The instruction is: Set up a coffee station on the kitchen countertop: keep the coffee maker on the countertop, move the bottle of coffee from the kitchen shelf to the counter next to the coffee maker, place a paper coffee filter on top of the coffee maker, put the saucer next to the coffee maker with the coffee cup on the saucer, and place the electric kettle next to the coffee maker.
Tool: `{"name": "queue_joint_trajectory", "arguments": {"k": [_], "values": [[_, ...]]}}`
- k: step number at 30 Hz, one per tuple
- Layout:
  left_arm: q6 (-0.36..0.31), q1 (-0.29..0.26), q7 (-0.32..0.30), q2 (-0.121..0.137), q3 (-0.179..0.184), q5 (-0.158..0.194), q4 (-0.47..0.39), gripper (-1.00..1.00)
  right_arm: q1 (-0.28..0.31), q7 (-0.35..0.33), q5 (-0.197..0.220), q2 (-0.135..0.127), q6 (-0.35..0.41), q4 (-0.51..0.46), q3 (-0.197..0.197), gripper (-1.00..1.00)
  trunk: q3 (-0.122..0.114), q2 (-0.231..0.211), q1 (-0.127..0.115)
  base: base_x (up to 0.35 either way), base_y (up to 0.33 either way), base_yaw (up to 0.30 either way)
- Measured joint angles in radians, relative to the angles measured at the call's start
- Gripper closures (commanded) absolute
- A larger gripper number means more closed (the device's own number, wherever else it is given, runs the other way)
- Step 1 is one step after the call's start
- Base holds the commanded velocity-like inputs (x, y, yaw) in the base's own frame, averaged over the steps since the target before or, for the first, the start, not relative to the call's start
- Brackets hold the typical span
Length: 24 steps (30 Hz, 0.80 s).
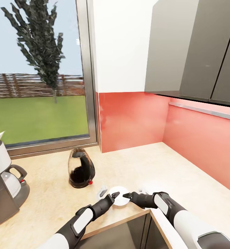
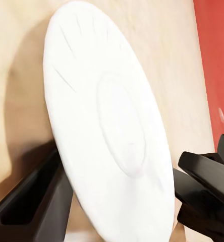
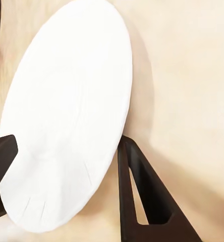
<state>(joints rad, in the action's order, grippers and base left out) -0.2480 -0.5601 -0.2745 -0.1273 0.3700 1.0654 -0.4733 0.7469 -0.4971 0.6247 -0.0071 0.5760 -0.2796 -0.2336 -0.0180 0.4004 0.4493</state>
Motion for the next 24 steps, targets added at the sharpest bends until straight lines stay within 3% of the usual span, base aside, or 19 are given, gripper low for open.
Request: {"name": "queue_joint_trajectory", "arguments": {"k": [14, 15, 24], "values": [[-0.002, 0.0, -0.001, 0.0, 0.002, -0.001, 0.0, -1.0, -0.001, 0.0, -0.001, 0.0, 0.0, -0.001, 0.0, -1.0, 0.0, 0.0, 0.0, 0.0, 0.0, 0.0], [-0.002, 0.0, -0.001, -0.001, 0.002, -0.002, 0.0, 1.0, -0.001, 0.0, -0.001, 0.0, 0.0, -0.001, 0.0, -1.0, 0.0, 0.0, 0.0, 0.0, 0.0, 0.0], [-0.009, 0.001, 0.0, 0.0, 0.0, 0.007, -0.001, 1.0, 0.0, -0.001, -0.001, 0.0, 0.0, -0.001, 0.001, -1.0, 0.0, 0.0, 0.0, 0.0, 0.0, 0.0]]}}
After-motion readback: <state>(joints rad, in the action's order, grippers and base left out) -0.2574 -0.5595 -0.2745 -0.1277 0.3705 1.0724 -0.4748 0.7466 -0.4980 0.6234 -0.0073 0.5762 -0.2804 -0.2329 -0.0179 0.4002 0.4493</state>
